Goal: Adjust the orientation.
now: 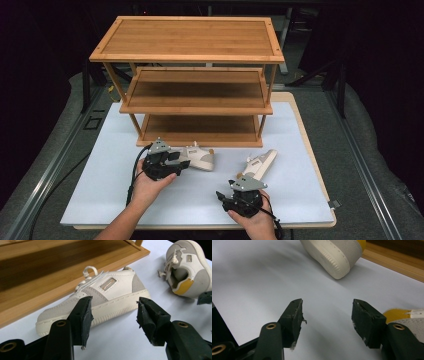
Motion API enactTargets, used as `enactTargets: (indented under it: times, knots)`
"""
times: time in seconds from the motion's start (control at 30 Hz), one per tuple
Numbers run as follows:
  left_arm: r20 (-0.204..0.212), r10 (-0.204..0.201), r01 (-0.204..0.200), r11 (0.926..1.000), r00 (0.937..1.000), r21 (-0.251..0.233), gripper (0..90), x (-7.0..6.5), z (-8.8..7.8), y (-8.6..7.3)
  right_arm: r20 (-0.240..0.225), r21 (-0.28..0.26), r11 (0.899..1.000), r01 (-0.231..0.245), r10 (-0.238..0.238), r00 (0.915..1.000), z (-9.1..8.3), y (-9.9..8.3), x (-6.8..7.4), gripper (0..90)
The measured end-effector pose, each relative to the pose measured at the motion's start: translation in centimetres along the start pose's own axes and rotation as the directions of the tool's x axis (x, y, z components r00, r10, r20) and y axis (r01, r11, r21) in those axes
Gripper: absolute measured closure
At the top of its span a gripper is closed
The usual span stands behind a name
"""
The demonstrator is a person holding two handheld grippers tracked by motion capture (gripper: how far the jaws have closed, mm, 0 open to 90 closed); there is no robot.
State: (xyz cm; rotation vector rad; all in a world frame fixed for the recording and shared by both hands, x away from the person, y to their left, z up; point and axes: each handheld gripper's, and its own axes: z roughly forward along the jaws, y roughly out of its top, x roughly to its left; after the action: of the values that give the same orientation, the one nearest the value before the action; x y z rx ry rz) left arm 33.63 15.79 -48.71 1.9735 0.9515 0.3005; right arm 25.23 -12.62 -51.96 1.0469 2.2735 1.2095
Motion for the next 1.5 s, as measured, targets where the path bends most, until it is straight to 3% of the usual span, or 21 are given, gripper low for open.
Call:
enactTargets:
  times: [0.3, 0.4, 0.43, 0.5, 0.57, 0.6, 0.67, 0.73, 0.9, 1.1, 1.23, 1.37, 1.5]
  knots:
    - [0.036, -0.02, 0.019, 0.9997, 0.9992, 0.014, 46.3, -0.1, -0.8, -1.7, 0.001, 0.002, 1.0, -0.004, 0.004, 1.0, 0.0, 0.0, 0.0, 41.9]
    - [0.034, -0.007, 0.006, 0.9995, 0.9994, 0.031, 46.5, -0.4, -1.0, -2.4, 0.0, 0.0, 1.0, -0.001, 0.001, 1.0, 0.0, 0.0, 0.0, 41.9]
    - [0.03, 0.018, -0.02, 0.9981, 0.9994, 0.059, 47.2, -0.5, -1.1, -3.1, 0.003, 0.002, 1.0, 0.001, -0.001, 1.0, 0.0, 0.0, 0.1, 41.9]
    - [0.029, 0.018, -0.02, 0.9975, 0.9994, 0.067, 47.6, -0.6, -1.1, -3.5, 0.003, 0.002, 1.0, 0.001, -0.001, 1.0, 0.0, 0.0, 0.1, 41.9]
    - [0.004, 0.009, -0.009, 0.9967, 1.0, 0.081, 48.4, -0.6, -1.0, -4.6, -0.001, 0.001, 1.0, 0.003, -0.003, 1.0, 0.0, 0.0, 0.1, 41.9]
    - [-0.033, 0.016, -0.013, 0.9961, 0.9993, 0.087, 46.1, -0.5, -0.9, -4.9, -0.001, 0.001, 1.0, 0.003, -0.003, 1.0, 0.0, 0.0, 0.1, 41.9]
    - [-0.049, -0.03, 0.033, 0.9977, 0.9984, 0.06, 45.1, -0.3, -1.0, -5.2, -0.003, -0.001, 1.0, 0.0, 0.0, 1.0, -0.1, 0.1, 0.1, 41.9]
    - [-0.053, -0.037, 0.039, 0.9981, 0.9979, 0.048, 42.9, -0.6, -1.2, -5.1, -0.002, -0.003, 1.0, 0.002, -0.002, 1.0, -0.2, 0.1, 0.1, 41.9]
    - [-0.082, -0.01, 0.013, 0.9994, 0.9966, 0.031, 38.3, -1.5, -1.3, -3.9, 0.002, -0.006, 1.0, -0.006, 0.006, 1.0, -0.2, 0.1, 0.0, 41.9]
    - [-0.125, -0.04, 0.039, 0.9992, 0.9914, -0.011, 27.4, -2.3, -0.5, -2.2, -0.004, -0.001, 1.0, 0.004, -0.004, 1.0, -0.1, 0.1, 0.2, 41.8]
    - [-0.142, -0.025, 0.025, 0.9997, 0.9895, -0.007, 25.6, -2.7, 0.5, -1.6, -0.002, 0.001, 1.0, 0.001, -0.001, 1.0, -0.1, 0.1, 0.1, 41.8]
    - [-0.188, -0.008, 0.012, 0.9997, 0.9821, 0.02, 24.5, -2.6, 1.7, -1.3, -0.001, -0.005, 1.0, -0.002, 0.002, 1.0, -0.2, 0.0, 0.0, 41.7]
    - [-0.145, -0.045, 0.05, 0.9984, 0.9885, 0.028, 23.9, -1.9, 1.6, -1.6, 0.0, -0.005, 1.0, -0.002, 0.002, 1.0, -0.3, 0.0, -0.1, 41.6]
